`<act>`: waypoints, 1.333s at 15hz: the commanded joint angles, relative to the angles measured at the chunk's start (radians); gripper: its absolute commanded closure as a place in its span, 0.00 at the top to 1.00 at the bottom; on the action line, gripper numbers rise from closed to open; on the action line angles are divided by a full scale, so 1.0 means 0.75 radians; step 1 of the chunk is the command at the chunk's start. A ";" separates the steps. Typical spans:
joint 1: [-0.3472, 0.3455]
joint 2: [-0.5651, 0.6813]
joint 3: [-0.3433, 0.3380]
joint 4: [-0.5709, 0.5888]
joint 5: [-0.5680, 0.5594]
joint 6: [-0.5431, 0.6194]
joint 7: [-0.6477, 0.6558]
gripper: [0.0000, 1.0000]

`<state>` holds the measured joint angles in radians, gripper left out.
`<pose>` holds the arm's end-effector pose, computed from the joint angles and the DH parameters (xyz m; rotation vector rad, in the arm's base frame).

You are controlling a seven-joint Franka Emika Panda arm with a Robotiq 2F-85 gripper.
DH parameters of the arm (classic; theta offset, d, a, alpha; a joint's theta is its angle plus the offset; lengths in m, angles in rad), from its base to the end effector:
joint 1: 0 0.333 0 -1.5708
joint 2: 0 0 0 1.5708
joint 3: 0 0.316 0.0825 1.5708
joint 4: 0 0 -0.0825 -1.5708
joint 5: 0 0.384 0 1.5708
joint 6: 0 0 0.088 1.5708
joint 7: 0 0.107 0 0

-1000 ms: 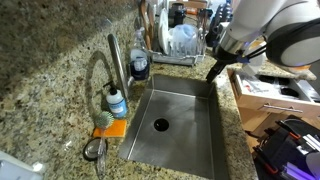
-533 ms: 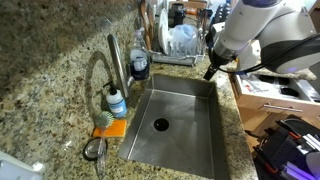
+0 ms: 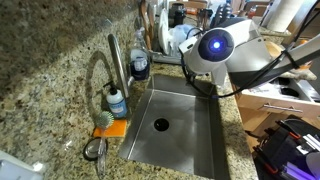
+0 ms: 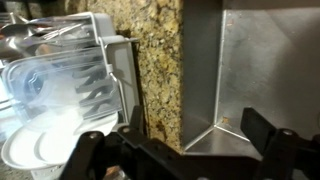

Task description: Open the faucet

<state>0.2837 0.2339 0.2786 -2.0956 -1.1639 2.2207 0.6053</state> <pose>0.5064 0.2805 0.3182 2.2216 0.8665 0.4938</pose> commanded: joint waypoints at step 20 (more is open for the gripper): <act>0.071 0.085 -0.039 -0.043 0.058 0.226 -0.693 1.00</act>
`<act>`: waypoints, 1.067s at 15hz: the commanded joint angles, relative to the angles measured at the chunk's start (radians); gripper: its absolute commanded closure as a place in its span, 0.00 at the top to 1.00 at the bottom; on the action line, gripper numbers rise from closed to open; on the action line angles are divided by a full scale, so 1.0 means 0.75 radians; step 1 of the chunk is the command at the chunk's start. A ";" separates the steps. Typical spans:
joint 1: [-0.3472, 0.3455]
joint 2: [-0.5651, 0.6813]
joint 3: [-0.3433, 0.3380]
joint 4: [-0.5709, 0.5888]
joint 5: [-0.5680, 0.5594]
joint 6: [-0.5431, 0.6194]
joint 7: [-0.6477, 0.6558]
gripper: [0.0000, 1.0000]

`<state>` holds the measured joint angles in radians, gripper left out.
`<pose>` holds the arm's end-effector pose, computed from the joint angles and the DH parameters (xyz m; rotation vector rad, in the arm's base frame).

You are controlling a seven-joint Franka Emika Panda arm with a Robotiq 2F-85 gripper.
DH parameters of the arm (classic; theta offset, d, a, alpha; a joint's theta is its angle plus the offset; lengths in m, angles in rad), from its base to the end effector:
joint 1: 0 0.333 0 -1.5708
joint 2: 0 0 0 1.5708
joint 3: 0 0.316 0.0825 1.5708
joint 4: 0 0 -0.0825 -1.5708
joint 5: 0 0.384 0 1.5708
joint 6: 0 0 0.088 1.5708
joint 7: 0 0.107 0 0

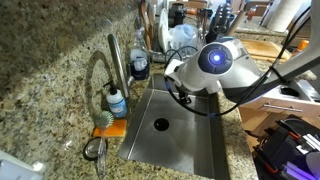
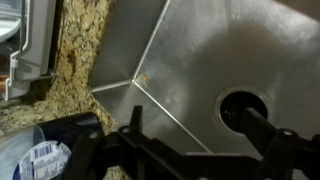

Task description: Open the faucet

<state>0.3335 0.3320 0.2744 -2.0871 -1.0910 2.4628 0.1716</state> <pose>0.4852 0.3350 0.2750 2.0756 1.5329 0.4048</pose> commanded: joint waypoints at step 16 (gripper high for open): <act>-0.076 -0.089 -0.063 -0.038 -0.459 0.065 -0.266 1.00</act>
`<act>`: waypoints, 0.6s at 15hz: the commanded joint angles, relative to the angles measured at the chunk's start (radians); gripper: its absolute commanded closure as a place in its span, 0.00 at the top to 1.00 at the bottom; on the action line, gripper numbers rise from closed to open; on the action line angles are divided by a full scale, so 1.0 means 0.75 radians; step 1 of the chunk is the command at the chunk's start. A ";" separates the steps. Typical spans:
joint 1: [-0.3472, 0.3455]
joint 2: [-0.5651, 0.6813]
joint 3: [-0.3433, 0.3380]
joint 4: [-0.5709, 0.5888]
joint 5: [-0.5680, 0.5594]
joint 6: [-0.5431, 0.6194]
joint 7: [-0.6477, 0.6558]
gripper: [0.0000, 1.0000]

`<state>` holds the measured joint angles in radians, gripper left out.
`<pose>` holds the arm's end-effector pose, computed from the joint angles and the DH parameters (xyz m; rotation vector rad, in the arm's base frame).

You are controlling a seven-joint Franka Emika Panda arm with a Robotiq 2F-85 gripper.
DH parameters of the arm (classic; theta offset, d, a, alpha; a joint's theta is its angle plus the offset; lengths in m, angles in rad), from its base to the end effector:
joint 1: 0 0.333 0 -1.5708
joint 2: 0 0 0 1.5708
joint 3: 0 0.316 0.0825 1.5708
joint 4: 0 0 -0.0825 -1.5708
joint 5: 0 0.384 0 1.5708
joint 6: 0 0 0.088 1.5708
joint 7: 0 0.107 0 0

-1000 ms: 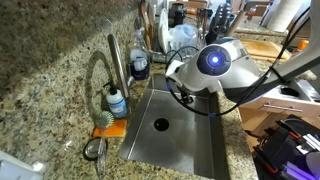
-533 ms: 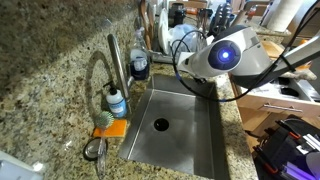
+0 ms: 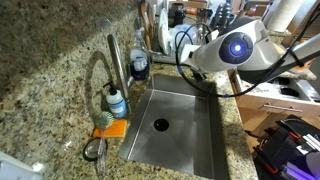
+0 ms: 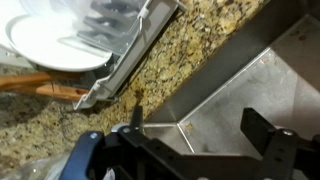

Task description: Open the faucet

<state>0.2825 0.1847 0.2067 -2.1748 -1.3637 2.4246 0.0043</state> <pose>0.5015 0.2610 0.3174 1.6527 1.6068 0.3429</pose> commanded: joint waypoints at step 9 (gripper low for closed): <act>-0.090 0.110 -0.035 0.090 -0.656 0.579 -0.125 1.00</act>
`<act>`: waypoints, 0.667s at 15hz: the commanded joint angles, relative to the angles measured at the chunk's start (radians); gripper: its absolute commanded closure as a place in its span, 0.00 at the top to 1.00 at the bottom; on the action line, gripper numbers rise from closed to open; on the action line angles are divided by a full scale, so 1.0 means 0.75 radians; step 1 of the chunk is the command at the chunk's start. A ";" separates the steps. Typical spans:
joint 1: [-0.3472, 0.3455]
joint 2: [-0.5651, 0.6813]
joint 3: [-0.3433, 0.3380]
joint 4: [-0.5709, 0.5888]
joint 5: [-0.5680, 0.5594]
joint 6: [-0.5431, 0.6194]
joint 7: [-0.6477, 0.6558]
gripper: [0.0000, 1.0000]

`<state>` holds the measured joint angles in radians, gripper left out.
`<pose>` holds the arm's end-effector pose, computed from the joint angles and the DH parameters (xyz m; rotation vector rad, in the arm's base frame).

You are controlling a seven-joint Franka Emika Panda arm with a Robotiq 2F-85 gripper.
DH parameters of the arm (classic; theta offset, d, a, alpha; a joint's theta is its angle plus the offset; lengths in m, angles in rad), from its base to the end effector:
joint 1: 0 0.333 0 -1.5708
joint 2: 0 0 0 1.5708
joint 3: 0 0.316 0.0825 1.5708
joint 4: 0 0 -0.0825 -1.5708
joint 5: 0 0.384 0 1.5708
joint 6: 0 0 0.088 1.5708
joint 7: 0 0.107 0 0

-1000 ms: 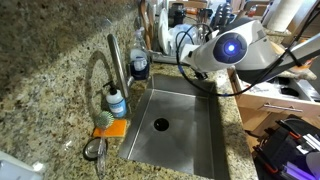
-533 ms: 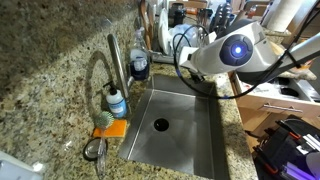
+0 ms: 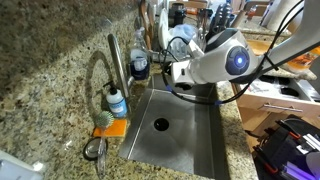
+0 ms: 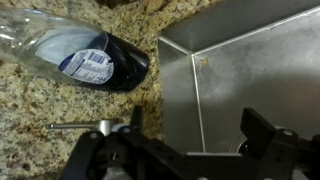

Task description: Open the faucet

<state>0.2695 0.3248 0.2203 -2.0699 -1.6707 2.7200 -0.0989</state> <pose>0.5045 0.3064 0.2868 1.2221 2.0141 0.5253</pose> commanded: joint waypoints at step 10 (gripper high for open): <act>-0.171 -0.014 -0.011 0.206 -0.809 0.486 0.365 1.00</act>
<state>0.1725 0.2742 0.1559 -2.0041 -2.0894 2.9865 0.0353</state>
